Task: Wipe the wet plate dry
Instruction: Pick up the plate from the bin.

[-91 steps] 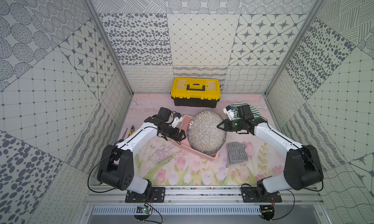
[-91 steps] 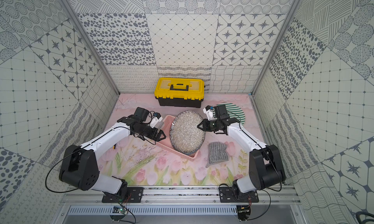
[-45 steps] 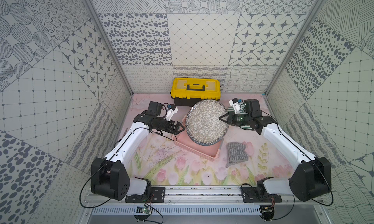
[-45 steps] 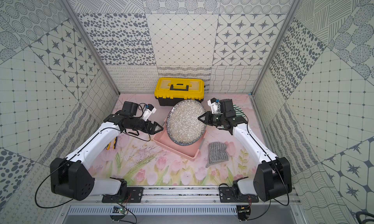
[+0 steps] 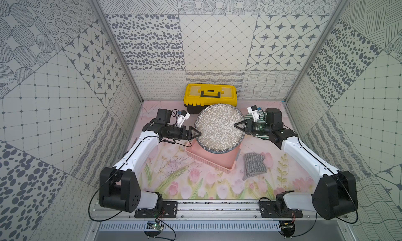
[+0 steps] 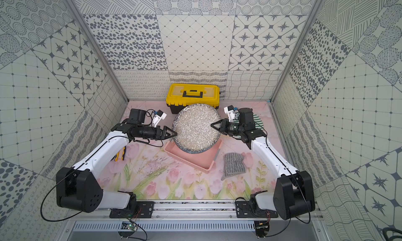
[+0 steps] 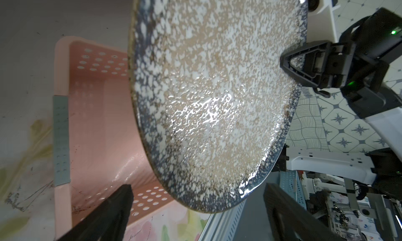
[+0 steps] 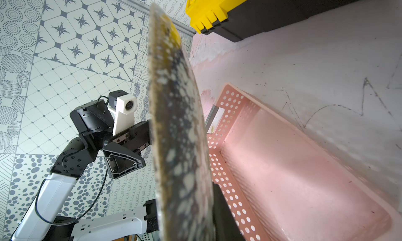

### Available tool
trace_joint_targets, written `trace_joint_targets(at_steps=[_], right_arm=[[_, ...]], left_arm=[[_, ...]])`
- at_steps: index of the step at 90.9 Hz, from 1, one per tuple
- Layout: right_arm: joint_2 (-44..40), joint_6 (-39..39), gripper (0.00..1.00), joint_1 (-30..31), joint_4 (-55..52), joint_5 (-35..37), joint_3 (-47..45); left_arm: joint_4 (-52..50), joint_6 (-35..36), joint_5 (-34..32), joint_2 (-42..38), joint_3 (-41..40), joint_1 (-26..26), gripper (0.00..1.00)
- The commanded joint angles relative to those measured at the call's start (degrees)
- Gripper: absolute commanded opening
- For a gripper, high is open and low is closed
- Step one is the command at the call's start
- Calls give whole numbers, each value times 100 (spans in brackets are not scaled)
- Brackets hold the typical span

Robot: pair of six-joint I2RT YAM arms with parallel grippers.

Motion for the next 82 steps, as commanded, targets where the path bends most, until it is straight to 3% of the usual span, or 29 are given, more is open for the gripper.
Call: trace_joint_targets(at_steps=[1, 19, 53, 82], right_arm=[[-340, 258, 0, 161, 1589, -799, 165], [-214, 121, 0, 415, 1631, -861, 150], [154, -23, 0, 451, 1940, -1142, -89], [472, -388, 0, 442, 1600, -937, -97]], left_arm=[[598, -669, 1111, 46, -11, 22, 96], [605, -670, 1441, 70, -18, 22, 86], [346, -459, 1983, -102, -49, 21, 48], [325, -427, 1956, -307, -138, 22, 8]])
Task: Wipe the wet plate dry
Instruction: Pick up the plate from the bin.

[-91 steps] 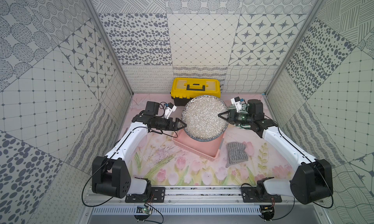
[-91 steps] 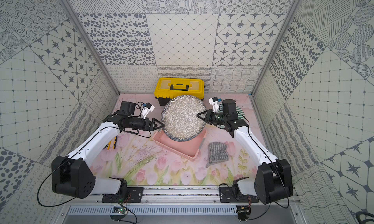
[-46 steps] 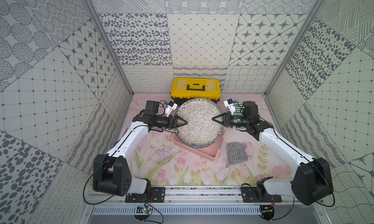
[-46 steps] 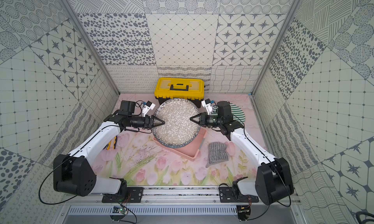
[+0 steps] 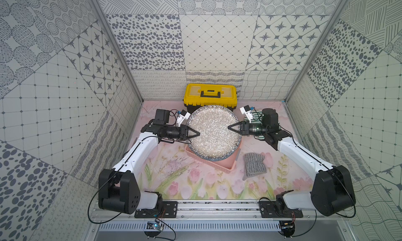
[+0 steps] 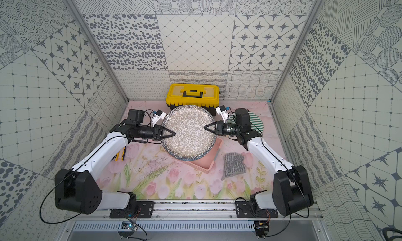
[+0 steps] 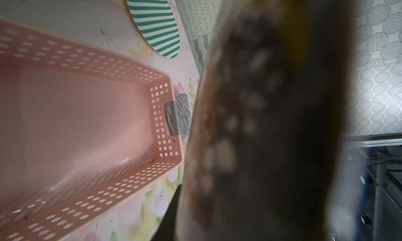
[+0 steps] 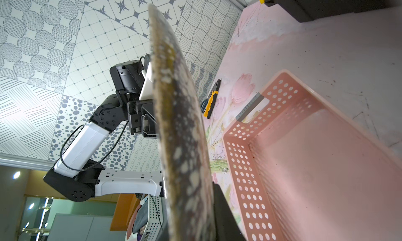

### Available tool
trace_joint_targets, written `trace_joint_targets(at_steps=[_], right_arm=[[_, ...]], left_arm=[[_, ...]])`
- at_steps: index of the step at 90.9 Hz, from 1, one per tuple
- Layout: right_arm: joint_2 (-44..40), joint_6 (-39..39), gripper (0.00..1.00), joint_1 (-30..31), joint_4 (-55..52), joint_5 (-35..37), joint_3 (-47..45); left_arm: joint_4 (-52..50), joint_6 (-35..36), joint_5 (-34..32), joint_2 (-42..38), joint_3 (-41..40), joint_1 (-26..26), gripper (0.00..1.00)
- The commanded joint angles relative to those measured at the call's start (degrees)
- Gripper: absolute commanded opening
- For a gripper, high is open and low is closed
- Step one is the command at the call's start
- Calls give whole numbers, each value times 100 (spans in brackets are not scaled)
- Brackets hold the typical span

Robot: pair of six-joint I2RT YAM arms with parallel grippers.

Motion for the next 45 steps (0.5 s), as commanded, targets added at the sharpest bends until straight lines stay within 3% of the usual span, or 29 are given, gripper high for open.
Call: trace_joint_targets(at_steps=[1, 8, 19, 34, 45], right_arm=[[197, -158, 0, 215, 443, 257, 104], [307, -209, 0, 215, 352, 367, 153], [397, -282, 0, 206, 148, 585, 229], [342, -493, 47, 132, -535, 1407, 293], [59, -504, 67, 38, -1126, 2390, 165]], left_arm=[[183, 213, 482, -150, -11, -18, 8], [254, 170, 436, -192, -29, -13, 0], [288, 197, 343, -242, -53, -17, 0], [148, 407, 81, -230, 31, -5, 0], [174, 406, -78, -284, 42, 35, 0]])
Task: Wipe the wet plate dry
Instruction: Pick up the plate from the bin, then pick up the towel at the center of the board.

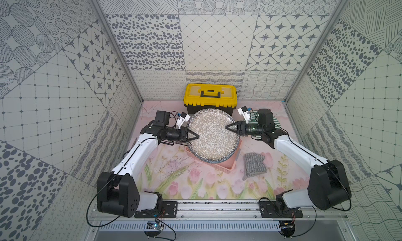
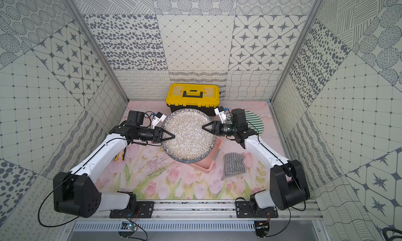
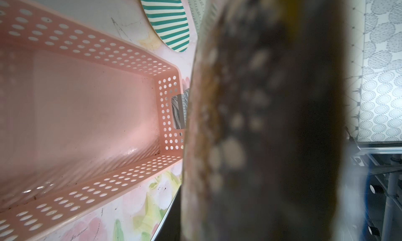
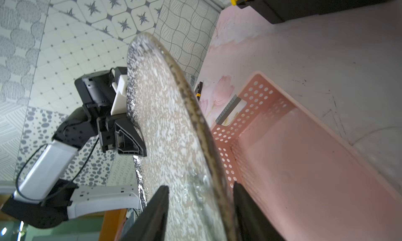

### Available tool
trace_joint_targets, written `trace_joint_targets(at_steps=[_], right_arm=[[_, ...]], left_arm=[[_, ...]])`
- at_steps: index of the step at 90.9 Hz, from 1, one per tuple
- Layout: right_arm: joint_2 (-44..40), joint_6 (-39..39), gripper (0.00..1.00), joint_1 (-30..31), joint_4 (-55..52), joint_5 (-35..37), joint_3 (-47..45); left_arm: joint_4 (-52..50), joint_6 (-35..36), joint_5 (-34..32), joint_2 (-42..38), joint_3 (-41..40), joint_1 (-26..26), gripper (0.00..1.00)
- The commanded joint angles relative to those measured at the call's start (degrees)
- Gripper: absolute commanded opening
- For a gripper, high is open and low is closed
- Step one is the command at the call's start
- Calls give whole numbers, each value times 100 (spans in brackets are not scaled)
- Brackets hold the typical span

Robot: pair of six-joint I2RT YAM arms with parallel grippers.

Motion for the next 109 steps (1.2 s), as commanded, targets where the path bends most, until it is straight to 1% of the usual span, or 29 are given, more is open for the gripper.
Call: trace_joint_targets(at_steps=[1, 13, 19, 32, 38, 47, 56, 68, 80, 89, 99, 109], right_arm=[[-249, -167, 68, -79, -715, 1511, 27], [-664, -143, 72, -86, -1438, 2667, -217], [-914, 33, 72, -79, -1786, 3226, -429], [-1263, 372, 72, 101, -2775, 4143, -717], [-1373, 589, 72, 417, -3187, 4697, -861], [-1559, 1015, 72, 977, -3504, 5407, -1160], [-1731, 1392, 71, 1384, -3760, 5909, -1363], [-1957, 1571, 69, 1735, -4066, 6344, -1487], [-2202, 1496, 64, 1766, -4189, 6454, -1574], [-2370, 1578, 64, 1748, -4197, 6559, -1716], [-2169, 1633, 64, 1633, -3976, 6452, -1831], [-1796, 1487, 64, 1443, -3478, 6243, -1899]], left_arm=[[515, 323, 535, -153, 120, 31, 0], [610, 265, 554, -237, 66, 69, 0], [641, 289, 507, -302, 24, 76, 0], [617, 358, 376, -381, 2, 82, 0], [617, 362, 406, -406, 1, 89, 0], [636, 363, 457, -399, 1, 91, 0], [635, 374, 486, -398, -18, 90, 0], [657, 370, 541, -386, -59, 99, 0], [714, 338, 528, -374, -81, 99, 0], [722, 334, 528, -349, -78, 99, 0], [752, 302, 528, -326, -91, 97, 0], [750, 308, 550, -322, -88, 99, 0]])
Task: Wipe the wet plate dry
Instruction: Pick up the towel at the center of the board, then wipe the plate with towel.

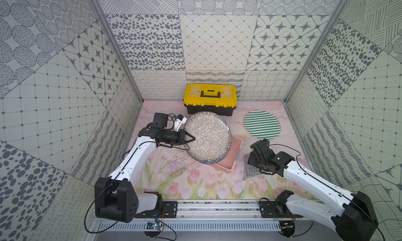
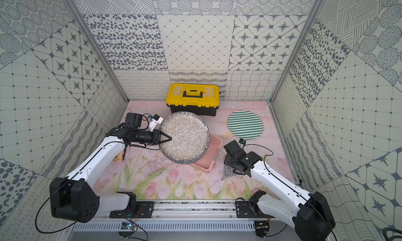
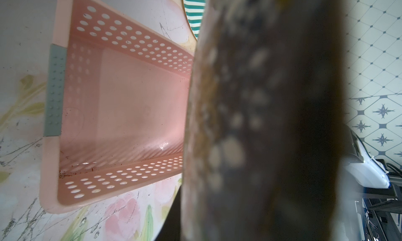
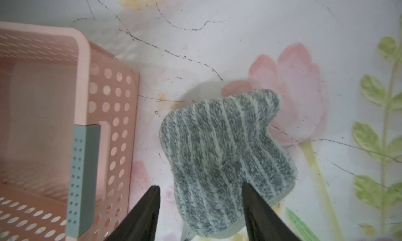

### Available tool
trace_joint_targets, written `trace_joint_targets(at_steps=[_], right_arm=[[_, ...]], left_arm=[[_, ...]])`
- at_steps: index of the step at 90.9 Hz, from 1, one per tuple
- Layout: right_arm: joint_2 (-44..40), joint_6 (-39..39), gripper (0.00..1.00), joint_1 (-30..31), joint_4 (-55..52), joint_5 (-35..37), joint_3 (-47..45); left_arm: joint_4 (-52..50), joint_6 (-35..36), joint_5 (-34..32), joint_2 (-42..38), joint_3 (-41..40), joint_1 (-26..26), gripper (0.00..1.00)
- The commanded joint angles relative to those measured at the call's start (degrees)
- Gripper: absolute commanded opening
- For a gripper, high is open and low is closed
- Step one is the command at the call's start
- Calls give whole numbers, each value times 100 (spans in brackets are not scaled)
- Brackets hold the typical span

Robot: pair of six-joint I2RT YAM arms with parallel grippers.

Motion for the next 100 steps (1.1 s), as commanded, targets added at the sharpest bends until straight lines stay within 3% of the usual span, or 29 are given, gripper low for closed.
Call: trace_joint_targets(at_steps=[1, 15, 24, 40, 60, 74, 87, 100], right_arm=[[337, -58, 63, -200, 596, -103, -134], [1007, -162, 59, -516, 1177, -458, -174], [1357, -160, 46, -525, 1289, -449, -108], [1276, -67, 0, -526, 1267, -181, -155], [-640, -787, 0, -524, 1125, 425, -229], [-1620, -1685, 0, -518, 1385, 124, 92], [-1546, -2146, 0, -465, 1999, -782, 665], [-533, -2250, 0, -268, 2374, -1296, 1493]], left_arm=[[993, 132, 1453, -63, 74, 23, 0], [1006, 131, 1453, -80, 51, 19, 0], [1009, 132, 1451, -99, 47, 22, 0], [1024, 80, 1457, -82, 26, 18, 0], [1024, 92, 1479, -85, 32, 17, 0], [1024, 148, 1508, -80, 32, 14, 0], [1025, 208, 1605, -89, 25, 3, 0], [891, 376, 1830, -112, 21, -43, 0]])
